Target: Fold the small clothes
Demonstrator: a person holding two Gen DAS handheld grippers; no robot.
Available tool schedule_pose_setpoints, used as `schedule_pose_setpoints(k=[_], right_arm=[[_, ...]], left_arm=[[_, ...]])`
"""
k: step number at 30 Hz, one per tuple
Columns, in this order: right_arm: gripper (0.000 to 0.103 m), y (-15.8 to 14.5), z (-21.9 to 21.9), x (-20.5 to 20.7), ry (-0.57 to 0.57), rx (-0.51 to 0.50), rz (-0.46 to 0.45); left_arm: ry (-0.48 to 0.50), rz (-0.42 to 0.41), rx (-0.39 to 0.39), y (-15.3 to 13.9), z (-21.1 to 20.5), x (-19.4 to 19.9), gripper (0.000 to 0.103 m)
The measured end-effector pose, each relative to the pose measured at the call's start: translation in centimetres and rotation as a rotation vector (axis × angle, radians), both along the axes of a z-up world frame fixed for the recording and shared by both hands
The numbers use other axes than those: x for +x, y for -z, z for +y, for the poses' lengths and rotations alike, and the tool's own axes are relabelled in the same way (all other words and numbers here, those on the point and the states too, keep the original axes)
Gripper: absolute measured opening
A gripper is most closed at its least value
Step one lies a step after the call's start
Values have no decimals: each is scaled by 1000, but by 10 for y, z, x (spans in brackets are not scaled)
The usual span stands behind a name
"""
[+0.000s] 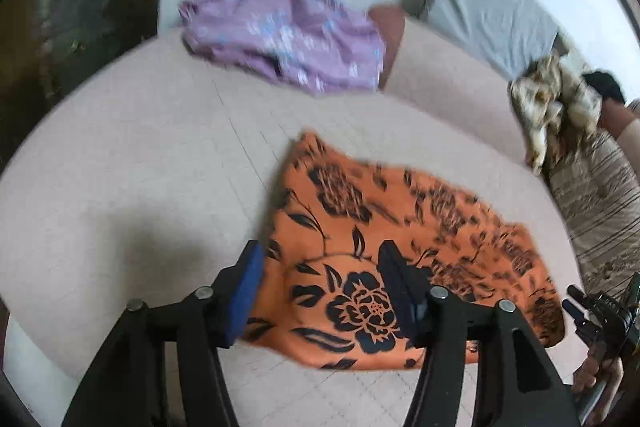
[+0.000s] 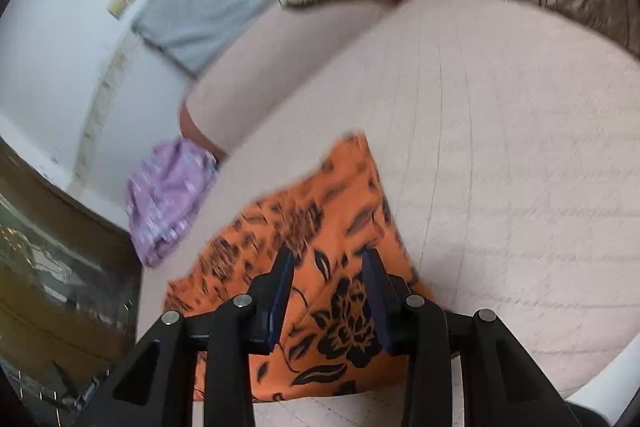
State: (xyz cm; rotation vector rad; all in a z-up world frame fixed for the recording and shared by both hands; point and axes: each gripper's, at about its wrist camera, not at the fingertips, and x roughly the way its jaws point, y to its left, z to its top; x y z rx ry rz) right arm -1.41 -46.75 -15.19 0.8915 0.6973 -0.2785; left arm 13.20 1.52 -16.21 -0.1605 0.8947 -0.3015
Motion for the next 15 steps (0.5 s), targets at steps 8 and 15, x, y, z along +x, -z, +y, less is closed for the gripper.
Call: schedule_pose_setpoints(k=[8,15], right_arm=[[33,18,-25,32,-11,19,113],[33,33,-39,129,-76,8,124]], left_arm=[[18,184,163,57,-15,17,70],[-60,135,143,40,-16,49,71]])
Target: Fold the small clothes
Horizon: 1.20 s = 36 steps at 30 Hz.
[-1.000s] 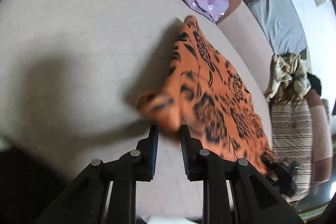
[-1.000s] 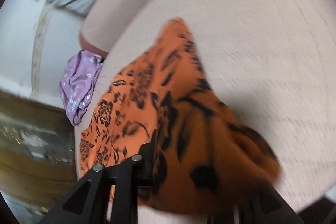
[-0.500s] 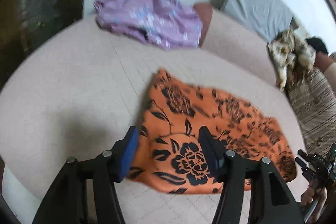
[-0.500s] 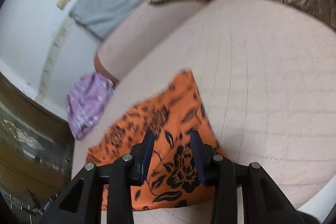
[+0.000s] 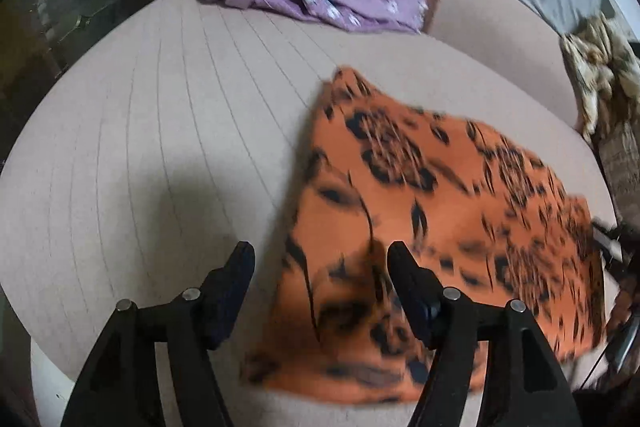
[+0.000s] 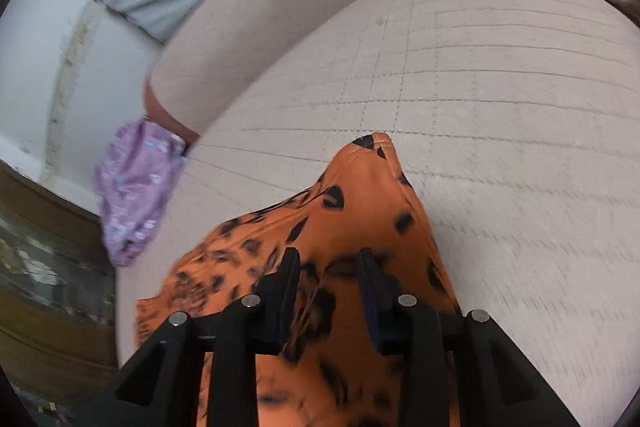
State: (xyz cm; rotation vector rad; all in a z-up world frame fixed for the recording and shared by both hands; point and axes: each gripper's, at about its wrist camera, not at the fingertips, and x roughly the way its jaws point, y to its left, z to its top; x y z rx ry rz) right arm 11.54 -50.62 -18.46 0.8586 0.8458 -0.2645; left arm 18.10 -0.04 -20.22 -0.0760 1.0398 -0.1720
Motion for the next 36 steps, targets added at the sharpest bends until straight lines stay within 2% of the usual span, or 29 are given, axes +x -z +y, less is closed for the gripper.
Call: schedule_pose_setpoints(k=[1,3,6,10,13,15,16,18,20,21,22,25,29,34,36], right_arm=[[32,11,1,10,-11,4,43],[32,16,2,12,-2,1,35],[32,3,5,-5,-32,-13,4],[33,-17,27,-44,-127,42,-92],[33,-28,63,-59,-235,54,-141],[33,-26,96,-68,-335,52,-138],[33,-24,111,-73,-377,41,-121],[34,-8,143,-73,-444,-9,-19],[34,-13,162,-83,-475,-149,-2],[34,-19,166,-88,-486,-186,3],[34,-25,168,-91,-495,-187,4],[35,-44,162,-117,-469,-121,-112],[36,-63,158,-133,-416,-230,-168],[36,-65,151,-128,-370,-200,-206],[36,-66,152,-123,-359,-239,-215]], left_arm=[[-22,24,12,6,-2,8,73],[-51,109,17,24,-3,22,75],[-62,85,37,22,-7,16,77],[-40,76,16,8,-6,-15,77],[26,33,70,4,-12,-47,77],[78,5,174,14,-25,-62,79],[88,3,211,19,-29,-65,82],[88,-3,250,18,-33,-70,82],[86,14,262,9,-36,-73,82],[86,15,267,4,-35,-76,82],[84,0,267,-4,-35,-80,82],[99,-117,260,-37,-40,-98,82],[129,-265,277,-75,-53,-121,82],[158,-371,265,-98,-69,-133,82],[172,-393,258,-104,-74,-137,82]])
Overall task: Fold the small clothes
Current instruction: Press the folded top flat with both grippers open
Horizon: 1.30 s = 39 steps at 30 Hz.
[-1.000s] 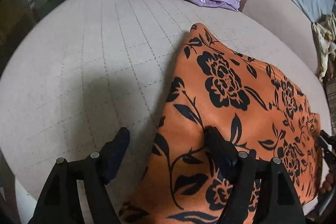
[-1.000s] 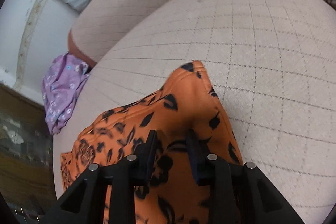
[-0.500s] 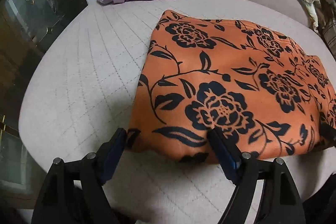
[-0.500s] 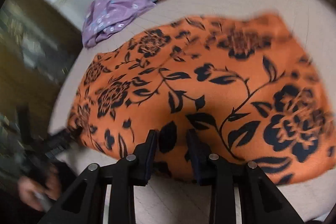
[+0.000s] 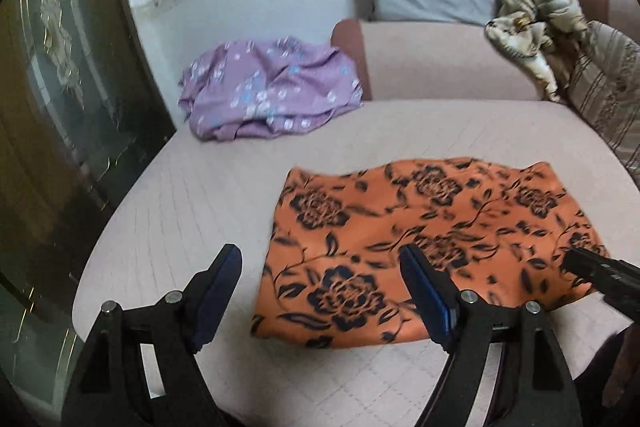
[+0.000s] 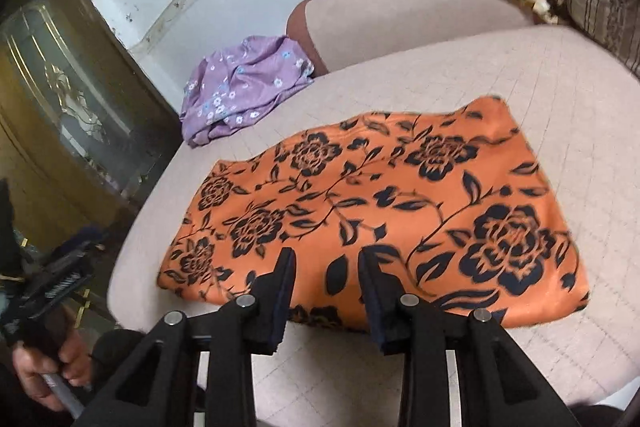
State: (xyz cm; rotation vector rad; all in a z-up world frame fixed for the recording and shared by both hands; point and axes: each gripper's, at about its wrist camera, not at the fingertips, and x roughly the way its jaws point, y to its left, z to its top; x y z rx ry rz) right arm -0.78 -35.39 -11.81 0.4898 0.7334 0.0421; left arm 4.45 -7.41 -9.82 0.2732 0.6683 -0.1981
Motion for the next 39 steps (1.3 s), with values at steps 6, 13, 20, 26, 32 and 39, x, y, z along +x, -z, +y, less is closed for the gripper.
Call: schedule_pose_setpoints(k=[6,13,20,26,32,39], right_arm=[[36,1,3,5,10,-33,-39],[36,8,-9,9,59,-29,-32],[36,12,-23,7,110,18,-23],[36,53,-20,31,94,0,209],[36,32,-29,17,137,23,82],[58,0,-30,-4,181,-25,-86]], left_arm=[[15,-10,-9,-6,-13,-3,82],[18,17,9,13,-27,6,82],[14,188,18,79,-33,32,82],[3,306,44,123,-33,41,86],[29,207,24,83,-35,20,86],[84,48,-33,18,-46,-10,90]])
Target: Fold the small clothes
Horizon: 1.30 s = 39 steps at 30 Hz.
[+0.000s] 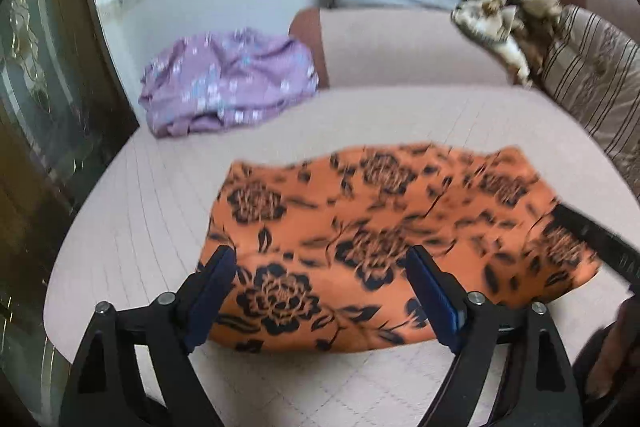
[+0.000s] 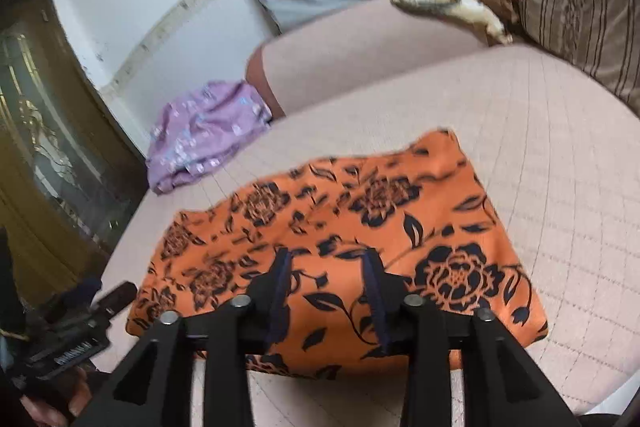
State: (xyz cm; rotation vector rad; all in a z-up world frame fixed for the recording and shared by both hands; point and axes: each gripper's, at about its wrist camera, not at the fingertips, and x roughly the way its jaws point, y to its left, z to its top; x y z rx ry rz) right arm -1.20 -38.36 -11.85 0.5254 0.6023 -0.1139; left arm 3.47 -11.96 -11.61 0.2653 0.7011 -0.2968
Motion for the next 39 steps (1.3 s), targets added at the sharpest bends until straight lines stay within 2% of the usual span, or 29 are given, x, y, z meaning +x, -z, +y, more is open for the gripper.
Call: schedule_pose_setpoints(k=[1,5,14,18,39], right_arm=[[64,-4,1,-4,7,-5,-29],[64,-16,6,-12,18,-62,-75],[64,-20,5,-15,30,-64,-87],[64,-20,7,-14,24,-75,-82],[64,-12,21,-3,-3,-127,-40]], left_arm=[[-1,-6,-6,-6,0,3,92],[-30,-35,-24,-25,2,-3,92],[-74,-53,0,-34,4,-6,92],[-94,-69,23,-33,6,-5,92],[-150,-35,25,-14,27,16,92]])
